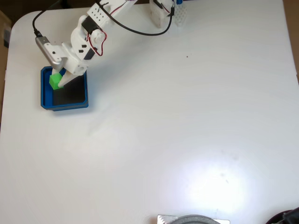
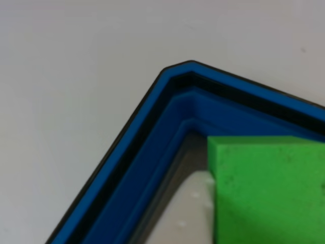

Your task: Pick up green cube and drop it in the blue box

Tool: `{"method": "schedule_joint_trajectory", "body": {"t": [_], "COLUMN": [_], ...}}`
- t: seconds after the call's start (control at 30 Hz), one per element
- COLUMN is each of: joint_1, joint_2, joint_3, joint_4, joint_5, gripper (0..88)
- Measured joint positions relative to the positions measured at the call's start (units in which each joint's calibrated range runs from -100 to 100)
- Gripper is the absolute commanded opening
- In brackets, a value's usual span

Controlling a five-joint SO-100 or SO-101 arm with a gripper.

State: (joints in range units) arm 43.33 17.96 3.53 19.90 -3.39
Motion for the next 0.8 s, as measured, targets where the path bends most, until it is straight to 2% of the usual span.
{"method": "schedule_joint_trajectory", "body": {"t": [0.4,0.67,0.8], "joint_1": [0.0,0.0,0.0], "joint_2": [1.67,1.67,1.67], "joint_3": [0.0,0.0,0.0], "joint_4": [0.0,0.0,0.0], "joint_5": [0.0,0.0,0.0], "gripper": [2.5,15.7,19.3]}}
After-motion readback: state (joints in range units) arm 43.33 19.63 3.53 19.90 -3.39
